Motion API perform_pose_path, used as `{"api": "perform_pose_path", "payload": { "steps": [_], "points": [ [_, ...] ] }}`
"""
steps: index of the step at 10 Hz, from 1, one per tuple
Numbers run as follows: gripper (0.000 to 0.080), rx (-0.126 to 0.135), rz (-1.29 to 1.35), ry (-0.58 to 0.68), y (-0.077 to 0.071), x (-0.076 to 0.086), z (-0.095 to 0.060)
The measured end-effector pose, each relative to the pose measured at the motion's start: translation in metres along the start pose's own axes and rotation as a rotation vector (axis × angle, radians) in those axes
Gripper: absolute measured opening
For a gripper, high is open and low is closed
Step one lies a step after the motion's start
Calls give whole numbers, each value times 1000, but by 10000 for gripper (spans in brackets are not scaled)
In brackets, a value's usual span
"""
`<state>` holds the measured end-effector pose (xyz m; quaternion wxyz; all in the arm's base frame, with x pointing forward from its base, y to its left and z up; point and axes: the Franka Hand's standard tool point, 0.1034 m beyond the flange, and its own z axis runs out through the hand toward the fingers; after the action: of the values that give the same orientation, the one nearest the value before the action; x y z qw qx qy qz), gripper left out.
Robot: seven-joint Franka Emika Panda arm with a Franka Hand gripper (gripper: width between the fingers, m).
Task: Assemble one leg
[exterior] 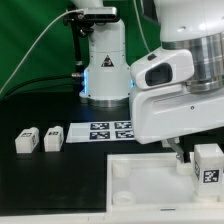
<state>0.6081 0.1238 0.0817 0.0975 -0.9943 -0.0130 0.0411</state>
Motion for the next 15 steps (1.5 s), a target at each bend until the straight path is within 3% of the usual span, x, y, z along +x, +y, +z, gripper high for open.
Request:
{"api": "perform_pose_path", "payload": {
  "steps": [7, 9, 11, 13, 14, 15],
  "points": [
    [649, 5, 3, -18, 3, 4, -1],
    [649, 6, 43, -51, 12, 13, -13],
    [649, 4, 47, -46, 14, 16, -14],
    [385, 4, 47, -46, 14, 15, -14],
    [385, 4, 47, -47, 14, 15, -14],
    [290, 4, 47, -46, 14, 16, -14]
  ]
}}
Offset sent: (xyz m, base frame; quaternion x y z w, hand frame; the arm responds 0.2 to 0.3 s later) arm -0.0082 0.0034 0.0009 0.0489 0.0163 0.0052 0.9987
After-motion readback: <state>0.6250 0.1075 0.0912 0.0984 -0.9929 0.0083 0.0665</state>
